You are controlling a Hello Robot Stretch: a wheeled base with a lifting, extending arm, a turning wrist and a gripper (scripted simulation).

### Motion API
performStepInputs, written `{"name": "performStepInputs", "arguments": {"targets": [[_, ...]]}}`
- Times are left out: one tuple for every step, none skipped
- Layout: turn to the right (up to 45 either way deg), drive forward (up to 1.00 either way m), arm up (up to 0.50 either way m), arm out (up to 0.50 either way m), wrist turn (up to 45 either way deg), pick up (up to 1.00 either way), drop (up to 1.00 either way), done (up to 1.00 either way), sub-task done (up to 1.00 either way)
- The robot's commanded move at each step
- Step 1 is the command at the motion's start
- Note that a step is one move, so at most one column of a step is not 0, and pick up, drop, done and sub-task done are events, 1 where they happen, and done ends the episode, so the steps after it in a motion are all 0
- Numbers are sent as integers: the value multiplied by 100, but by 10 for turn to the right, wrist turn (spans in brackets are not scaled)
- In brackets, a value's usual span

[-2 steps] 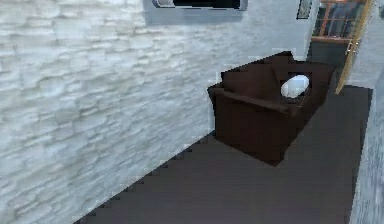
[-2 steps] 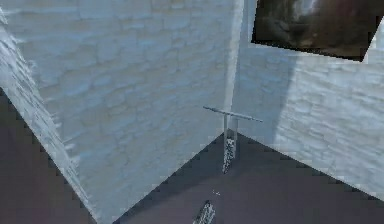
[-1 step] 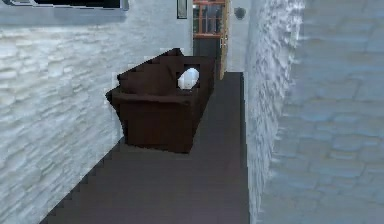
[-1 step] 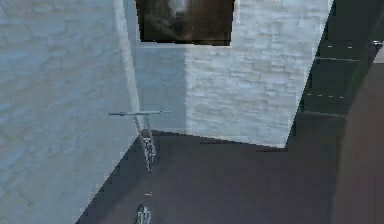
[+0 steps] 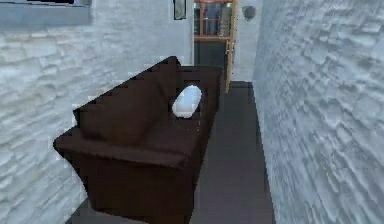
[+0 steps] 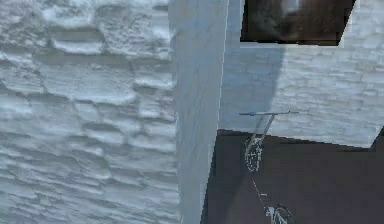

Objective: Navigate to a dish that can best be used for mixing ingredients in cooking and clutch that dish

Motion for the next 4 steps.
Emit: {"name": "performStepInputs", "arguments": {"targets": [[-150,0,0,0,0,0,0,0,0],[0,50,0,0,0,0,0,0,0],[450,0,0,0,0,0,0,0,0],[210,0,0,0,0,0,0,0,0]]}}
